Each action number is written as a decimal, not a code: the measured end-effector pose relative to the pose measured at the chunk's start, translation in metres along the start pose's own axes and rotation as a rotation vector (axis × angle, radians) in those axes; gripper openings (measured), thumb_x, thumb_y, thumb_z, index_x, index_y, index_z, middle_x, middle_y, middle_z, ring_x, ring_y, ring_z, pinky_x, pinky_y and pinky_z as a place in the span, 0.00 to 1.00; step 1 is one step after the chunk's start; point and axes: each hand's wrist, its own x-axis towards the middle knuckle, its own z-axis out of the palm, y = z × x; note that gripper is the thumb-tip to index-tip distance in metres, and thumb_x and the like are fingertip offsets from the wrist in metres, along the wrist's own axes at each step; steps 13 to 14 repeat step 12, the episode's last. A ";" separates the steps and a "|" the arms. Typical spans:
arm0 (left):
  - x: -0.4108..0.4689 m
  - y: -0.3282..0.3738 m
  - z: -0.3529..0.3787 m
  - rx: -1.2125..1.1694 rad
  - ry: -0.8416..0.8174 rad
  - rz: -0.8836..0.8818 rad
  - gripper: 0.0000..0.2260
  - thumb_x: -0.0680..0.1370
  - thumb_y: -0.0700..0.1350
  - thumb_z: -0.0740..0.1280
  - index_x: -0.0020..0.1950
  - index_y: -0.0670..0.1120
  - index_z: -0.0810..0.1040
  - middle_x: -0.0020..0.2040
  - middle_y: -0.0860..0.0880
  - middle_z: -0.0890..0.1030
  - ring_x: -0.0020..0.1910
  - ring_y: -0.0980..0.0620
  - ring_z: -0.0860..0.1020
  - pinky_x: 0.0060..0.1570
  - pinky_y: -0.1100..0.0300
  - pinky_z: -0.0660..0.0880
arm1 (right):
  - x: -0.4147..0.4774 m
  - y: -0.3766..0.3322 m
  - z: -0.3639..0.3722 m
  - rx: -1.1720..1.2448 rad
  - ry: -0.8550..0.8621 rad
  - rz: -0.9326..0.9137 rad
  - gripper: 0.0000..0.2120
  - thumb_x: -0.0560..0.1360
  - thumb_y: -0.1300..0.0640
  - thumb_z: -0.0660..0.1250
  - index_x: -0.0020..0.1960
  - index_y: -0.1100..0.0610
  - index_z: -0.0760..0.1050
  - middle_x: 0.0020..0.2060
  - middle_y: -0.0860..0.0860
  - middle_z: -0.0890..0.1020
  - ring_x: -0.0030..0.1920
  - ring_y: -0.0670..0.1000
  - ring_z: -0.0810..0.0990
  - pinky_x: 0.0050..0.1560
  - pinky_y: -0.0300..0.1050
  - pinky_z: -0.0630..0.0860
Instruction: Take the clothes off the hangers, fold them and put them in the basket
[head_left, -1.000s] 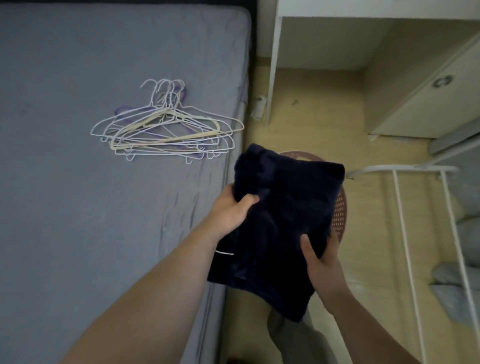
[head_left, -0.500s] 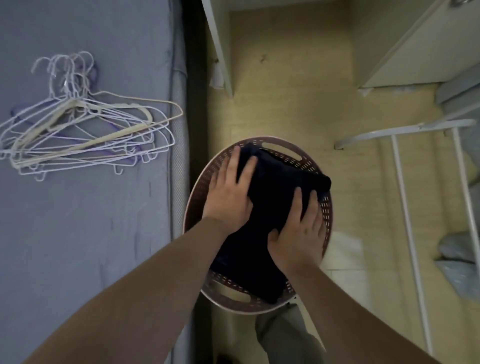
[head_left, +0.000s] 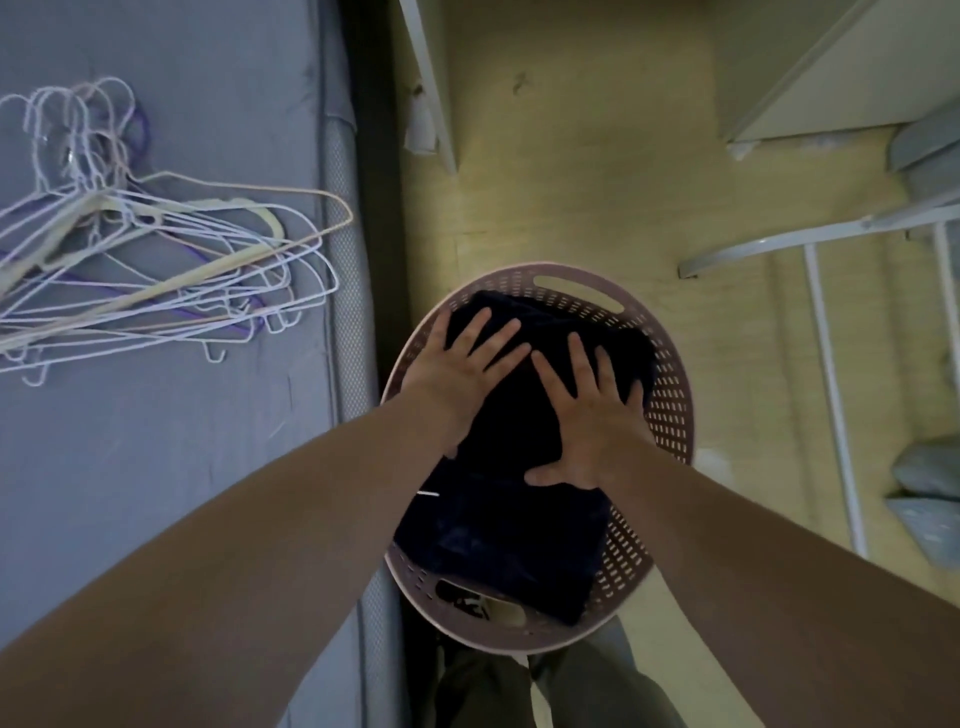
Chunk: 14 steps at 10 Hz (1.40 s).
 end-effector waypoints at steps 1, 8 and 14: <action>0.004 0.012 0.014 -0.042 0.075 -0.015 0.64 0.66 0.55 0.78 0.75 0.51 0.24 0.74 0.48 0.22 0.75 0.40 0.28 0.73 0.33 0.41 | 0.009 0.006 0.010 -0.020 0.006 -0.003 0.67 0.61 0.27 0.72 0.73 0.41 0.20 0.70 0.51 0.18 0.77 0.60 0.30 0.74 0.70 0.46; -0.080 0.047 0.078 -0.020 0.084 0.049 0.53 0.76 0.49 0.69 0.74 0.51 0.22 0.72 0.46 0.19 0.73 0.39 0.24 0.73 0.35 0.40 | -0.062 -0.026 0.089 -0.115 0.106 0.068 0.67 0.67 0.30 0.70 0.71 0.51 0.16 0.68 0.63 0.19 0.73 0.69 0.27 0.72 0.74 0.40; -0.240 0.077 -0.001 -0.312 0.106 -0.053 0.42 0.76 0.43 0.67 0.81 0.47 0.42 0.81 0.45 0.41 0.80 0.45 0.44 0.77 0.43 0.42 | -0.215 -0.009 0.030 -0.038 0.529 -0.346 0.26 0.81 0.49 0.52 0.77 0.57 0.64 0.76 0.53 0.65 0.77 0.53 0.59 0.66 0.55 0.74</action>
